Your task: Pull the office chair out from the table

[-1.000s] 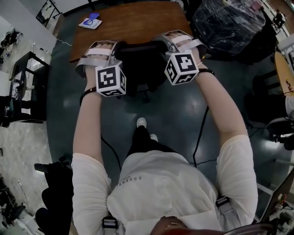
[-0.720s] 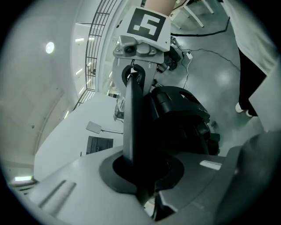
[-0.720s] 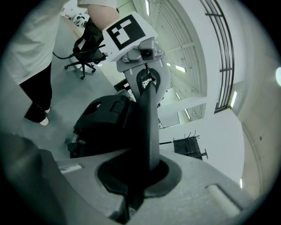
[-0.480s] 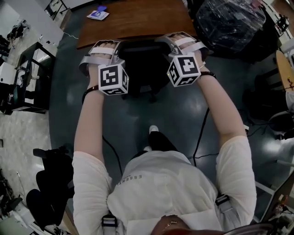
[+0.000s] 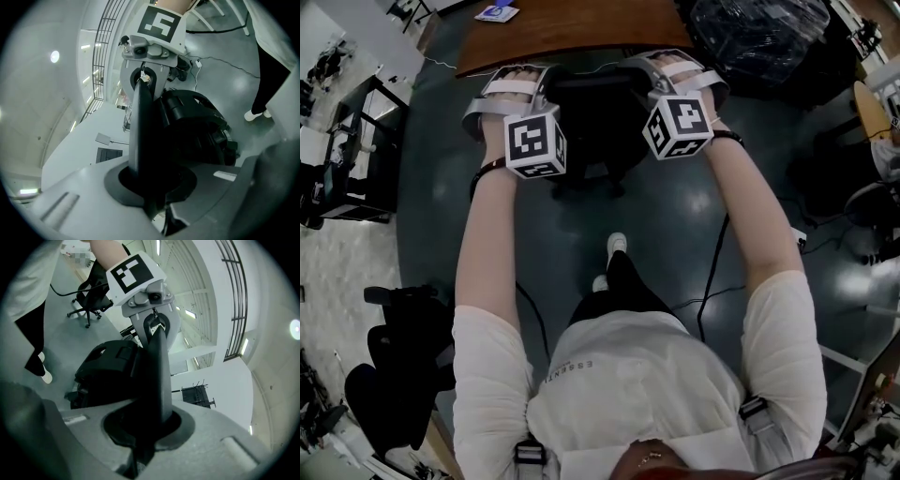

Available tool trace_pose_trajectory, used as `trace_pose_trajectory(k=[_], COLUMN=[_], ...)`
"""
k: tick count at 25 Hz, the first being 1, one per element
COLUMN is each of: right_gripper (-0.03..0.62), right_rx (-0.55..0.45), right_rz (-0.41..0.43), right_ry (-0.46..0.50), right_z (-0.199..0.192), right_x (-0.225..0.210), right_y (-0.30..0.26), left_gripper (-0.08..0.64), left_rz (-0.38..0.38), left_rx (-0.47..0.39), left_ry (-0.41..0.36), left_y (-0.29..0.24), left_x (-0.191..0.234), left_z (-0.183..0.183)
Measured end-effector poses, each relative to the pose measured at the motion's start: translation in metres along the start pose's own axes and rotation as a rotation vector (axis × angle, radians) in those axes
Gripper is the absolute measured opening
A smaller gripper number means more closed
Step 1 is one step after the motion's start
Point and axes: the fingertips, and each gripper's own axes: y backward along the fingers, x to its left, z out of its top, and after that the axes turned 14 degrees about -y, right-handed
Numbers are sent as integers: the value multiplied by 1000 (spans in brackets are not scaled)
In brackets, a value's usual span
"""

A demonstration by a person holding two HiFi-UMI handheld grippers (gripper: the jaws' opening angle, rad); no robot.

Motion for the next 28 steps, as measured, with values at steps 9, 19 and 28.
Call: trace_pose_trajectory(k=[9,19,28], right_gripper=[23,188,116], right_rx=[-13,-228,-432], right_rz=[-9,9,-231], right_ry=[3,-258,-617], right_z=[11,35,45], right_x=[27,17,27], right_y=[39,106,224], left_gripper=[49,249,88], left_rz=[-16,66,413], left_rx=[-17,-117,-163], left_ry=[-2,279,534], left_y=[34,86,203], left_x=[-14,8,12], left_z=[27,63,121])
